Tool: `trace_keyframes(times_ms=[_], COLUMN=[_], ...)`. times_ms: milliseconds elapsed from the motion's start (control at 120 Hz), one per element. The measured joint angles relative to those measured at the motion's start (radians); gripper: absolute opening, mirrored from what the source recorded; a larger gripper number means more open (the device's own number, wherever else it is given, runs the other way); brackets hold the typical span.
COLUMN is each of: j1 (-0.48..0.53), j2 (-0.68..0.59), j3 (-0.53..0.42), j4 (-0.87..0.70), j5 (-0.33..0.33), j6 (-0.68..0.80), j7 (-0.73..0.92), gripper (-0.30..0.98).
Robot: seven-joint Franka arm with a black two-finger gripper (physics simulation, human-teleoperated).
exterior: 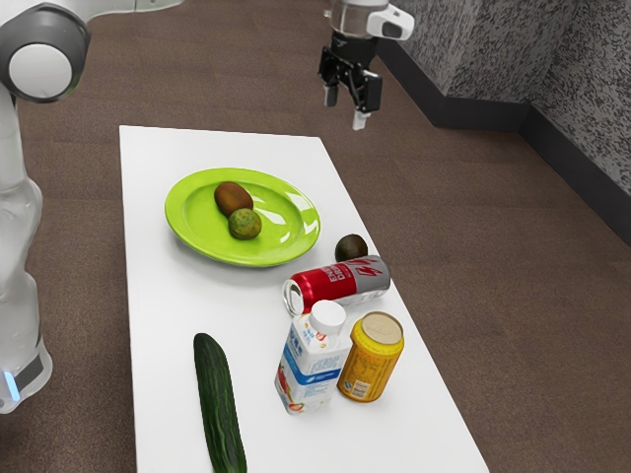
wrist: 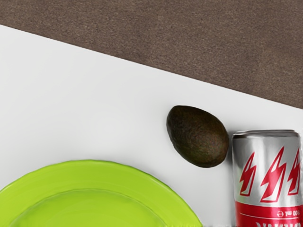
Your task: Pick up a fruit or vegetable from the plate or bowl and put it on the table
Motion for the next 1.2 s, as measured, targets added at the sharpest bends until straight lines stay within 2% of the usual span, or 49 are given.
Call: trace_keyframes(times_ms=[300,592,850,917,1042,1125,1200], j1=[-0.072,-0.132,-0.116,-0.111,-0.103,-0.049,-0.043], j2=[0.009,0.023,0.076,0.053,-0.061,-0.148,-0.179], j3=[-0.001,0.005,0.005,0.032,0.095,0.107,0.109], j4=[0.025,0.065,0.107,0.047,-0.172,-0.296,-0.34], j5=[0.004,0.016,0.017,0.014,0.017,0.019,0.028], j6=[-0.002,-0.063,-0.077,-0.063,-0.017,0.018,0.038], j7=[-0.016,-0.027,-0.037,-0.049,-0.087,-0.135,-0.207], gripper=[0.69,0.69,0.69,0.69,0.69,0.69,0.69])
